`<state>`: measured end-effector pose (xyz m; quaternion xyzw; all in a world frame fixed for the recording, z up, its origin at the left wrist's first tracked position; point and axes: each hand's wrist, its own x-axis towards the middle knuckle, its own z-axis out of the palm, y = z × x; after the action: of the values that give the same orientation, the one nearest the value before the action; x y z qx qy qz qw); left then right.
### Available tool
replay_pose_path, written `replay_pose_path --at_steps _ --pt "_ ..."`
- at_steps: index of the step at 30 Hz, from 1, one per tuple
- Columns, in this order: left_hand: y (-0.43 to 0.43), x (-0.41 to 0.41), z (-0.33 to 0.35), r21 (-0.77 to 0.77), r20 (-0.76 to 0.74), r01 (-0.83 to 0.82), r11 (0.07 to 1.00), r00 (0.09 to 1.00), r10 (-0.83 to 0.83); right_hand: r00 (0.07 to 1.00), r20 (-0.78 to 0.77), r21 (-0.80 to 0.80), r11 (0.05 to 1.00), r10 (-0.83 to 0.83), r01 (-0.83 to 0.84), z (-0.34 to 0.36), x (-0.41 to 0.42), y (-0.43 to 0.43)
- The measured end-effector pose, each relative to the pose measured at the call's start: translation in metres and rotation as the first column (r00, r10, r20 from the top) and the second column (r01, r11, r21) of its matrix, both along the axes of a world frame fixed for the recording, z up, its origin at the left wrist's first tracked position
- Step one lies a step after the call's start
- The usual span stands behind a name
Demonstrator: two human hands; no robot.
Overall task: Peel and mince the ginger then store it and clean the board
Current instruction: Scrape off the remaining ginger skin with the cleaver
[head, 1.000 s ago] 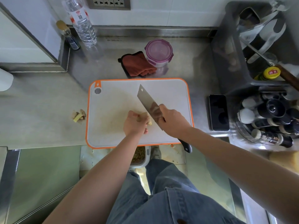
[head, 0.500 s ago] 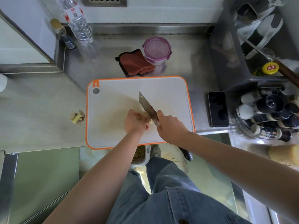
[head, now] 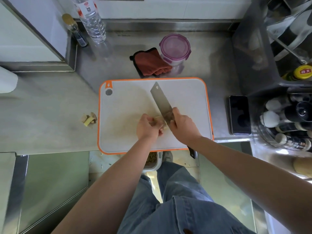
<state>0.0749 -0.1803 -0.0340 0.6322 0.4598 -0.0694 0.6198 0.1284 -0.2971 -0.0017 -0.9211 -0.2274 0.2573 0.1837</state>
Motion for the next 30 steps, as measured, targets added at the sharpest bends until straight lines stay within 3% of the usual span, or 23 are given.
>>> replay_pose_path --at_steps 4,13,21,30 --pt "0.000 0.001 0.000 -0.046 0.005 -0.048 0.998 0.999 0.048 0.999 0.014 0.042 0.999 0.035 -0.035 0.016 0.008 0.000" --pt "0.000 0.002 0.004 -0.102 0.012 -0.093 0.990 0.995 0.095 0.989 0.016 -0.138 0.980 0.149 -0.146 0.026 0.003 -0.003" --pt "0.001 0.001 0.006 -0.050 0.013 -0.049 0.998 0.999 0.049 0.981 -0.018 -0.208 0.959 0.191 -0.190 0.035 -0.008 -0.013" --pt "0.003 0.002 0.000 0.017 0.014 0.015 1.000 1.000 -0.015 0.987 0.012 -0.201 0.968 0.159 -0.154 -0.002 -0.015 -0.005"
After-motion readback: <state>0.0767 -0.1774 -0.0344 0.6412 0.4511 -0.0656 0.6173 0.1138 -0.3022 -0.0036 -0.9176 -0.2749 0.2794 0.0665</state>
